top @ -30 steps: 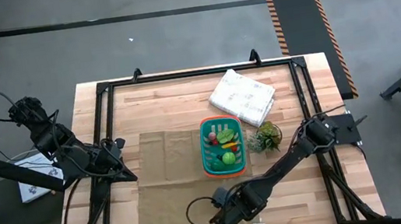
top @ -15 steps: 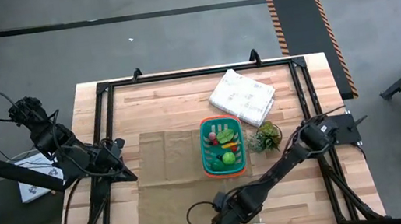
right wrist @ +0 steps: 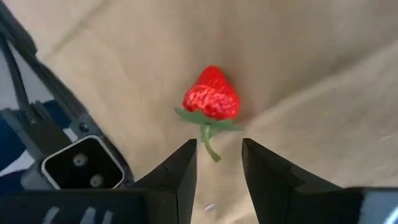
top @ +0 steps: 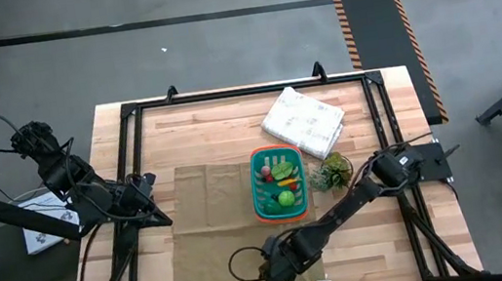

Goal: Pick and placing Produce into tupperware
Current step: Put the red strawberry into the basket

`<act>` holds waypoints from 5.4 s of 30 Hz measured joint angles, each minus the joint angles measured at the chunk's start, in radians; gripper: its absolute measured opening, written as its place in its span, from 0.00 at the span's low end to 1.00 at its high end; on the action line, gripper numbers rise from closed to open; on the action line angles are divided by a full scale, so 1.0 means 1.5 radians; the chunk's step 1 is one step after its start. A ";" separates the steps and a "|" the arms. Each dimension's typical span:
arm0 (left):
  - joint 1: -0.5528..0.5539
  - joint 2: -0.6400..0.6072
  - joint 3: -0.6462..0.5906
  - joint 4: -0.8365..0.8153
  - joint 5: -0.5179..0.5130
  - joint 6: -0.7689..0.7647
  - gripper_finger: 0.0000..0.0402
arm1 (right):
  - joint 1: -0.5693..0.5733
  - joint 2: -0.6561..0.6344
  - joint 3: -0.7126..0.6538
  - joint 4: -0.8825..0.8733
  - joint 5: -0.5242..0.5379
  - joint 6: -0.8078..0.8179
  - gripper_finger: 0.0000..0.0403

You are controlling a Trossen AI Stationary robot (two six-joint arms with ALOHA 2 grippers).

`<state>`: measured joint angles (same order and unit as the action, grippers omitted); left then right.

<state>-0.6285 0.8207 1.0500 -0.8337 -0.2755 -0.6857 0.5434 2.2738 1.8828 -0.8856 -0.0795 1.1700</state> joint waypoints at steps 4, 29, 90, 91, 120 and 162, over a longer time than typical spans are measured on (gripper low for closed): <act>0.000 0.000 0.000 0.000 0.000 0.000 0.00 | 0.000 0.010 0.000 0.017 -0.019 -0.013 0.29; 0.000 0.000 0.000 -0.005 0.000 -0.001 0.00 | -0.006 0.013 0.000 0.023 -0.018 -0.017 0.18; 0.000 0.000 0.000 -0.022 -0.004 0.000 0.00 | -0.009 0.030 -0.001 0.053 -0.031 -0.017 0.00; 0.000 -0.001 0.000 -0.022 -0.004 0.000 0.00 | -0.009 0.030 -0.001 0.054 -0.031 -0.016 0.00; 0.000 0.000 0.000 -0.022 -0.005 0.023 0.00 | -0.047 0.030 0.149 0.019 0.107 -0.051 0.00; 0.000 0.002 0.000 -0.024 -0.005 0.070 0.00 | -0.076 -0.071 0.307 -0.439 0.361 0.087 0.00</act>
<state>-0.6289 0.8230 1.0504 -0.8703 -0.2827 -0.5812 0.4297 2.1670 2.3428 -1.5436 0.4618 1.3003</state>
